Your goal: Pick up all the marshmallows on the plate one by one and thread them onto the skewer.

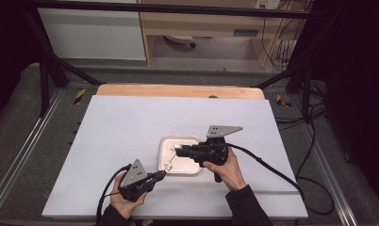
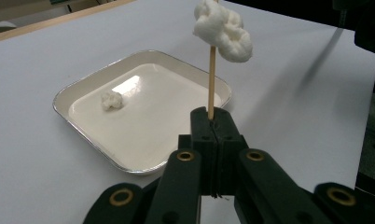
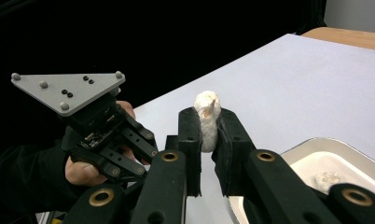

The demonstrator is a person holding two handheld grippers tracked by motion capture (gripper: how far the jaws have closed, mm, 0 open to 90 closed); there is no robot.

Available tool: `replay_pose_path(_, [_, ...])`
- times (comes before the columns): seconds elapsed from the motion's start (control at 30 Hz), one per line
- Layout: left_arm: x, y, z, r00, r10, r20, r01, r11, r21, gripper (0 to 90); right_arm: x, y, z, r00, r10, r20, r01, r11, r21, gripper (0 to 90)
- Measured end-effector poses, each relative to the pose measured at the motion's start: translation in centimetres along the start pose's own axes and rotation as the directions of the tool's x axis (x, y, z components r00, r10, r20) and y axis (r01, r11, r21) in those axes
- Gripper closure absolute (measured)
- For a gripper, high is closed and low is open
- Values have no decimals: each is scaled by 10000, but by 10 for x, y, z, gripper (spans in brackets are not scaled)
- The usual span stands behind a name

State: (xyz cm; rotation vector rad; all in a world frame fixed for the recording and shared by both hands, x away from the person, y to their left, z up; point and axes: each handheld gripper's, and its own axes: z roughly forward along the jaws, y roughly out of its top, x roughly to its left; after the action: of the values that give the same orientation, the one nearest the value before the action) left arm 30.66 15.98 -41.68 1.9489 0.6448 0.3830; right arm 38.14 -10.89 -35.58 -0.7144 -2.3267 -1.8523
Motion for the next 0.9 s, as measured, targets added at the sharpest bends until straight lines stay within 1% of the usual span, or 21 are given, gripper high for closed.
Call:
replay_pose_path(0.4, [-1,1,1,10000,30,-1,-30,10000,40,890,1,-3,2,10000,-67,-69,68,9999,85,826])
replay_pose_path(0.43, [-1,1,1,10000,48,25,-48,10000,-13,891,1,-3,2,10000,-44,-87,44,10000,88,826])
replay_pose_path(0.47, [-1,4,-1,9998,-78,196,87,9988,-477,891,1,-3,3,9999,-34,-112,36,9998,172,825])
replay_pose_path(0.5, [-3,10,-2,9996,164,-224,-169,9996,-212,891,2,-7,9,9997,-85,-222,105,9961,877,824])
replay_pose_path(0.53, [-4,10,-2,9974,516,-494,-523,9986,-116,891,3,-14,16,9996,-129,-244,153,9948,1003,825])
replay_pose_path(0.57, [-1,7,-3,9999,23,-148,-29,9993,-374,891,3,-16,18,9996,-192,-188,208,9955,924,822])
replay_pose_path(0.6, [0,6,-3,9999,-136,-62,134,9992,-381,891,2,-15,18,9995,-125,-285,148,9964,834,820])
replay_pose_path(0.63, [-1,6,-3,9998,33,-211,-39,9997,-243,891,2,-15,19,9995,-129,-290,152,9964,830,819])
replay_pose_path(0.7, [0,7,-4,9998,-42,-181,37,9996,-278,890,1,-16,21,9995,24,-320,1,9972,752,815])
replay_pose_path(0.8, [0,6,-2,9999,-24,-159,20,9997,-247,890,2,-16,20,9999,-11,-132,20,9975,711,786])
replay_pose_path(0.83, [0,6,-1,9999,-52,-154,49,9997,-236,891,2,-15,19,10000,-31,-40,34,9972,741,762])
replay_pose_path(0.9, [1,5,-1,9996,-198,-182,196,9997,-156,890,2,-15,18,9999,-23,168,13,9984,564,679])
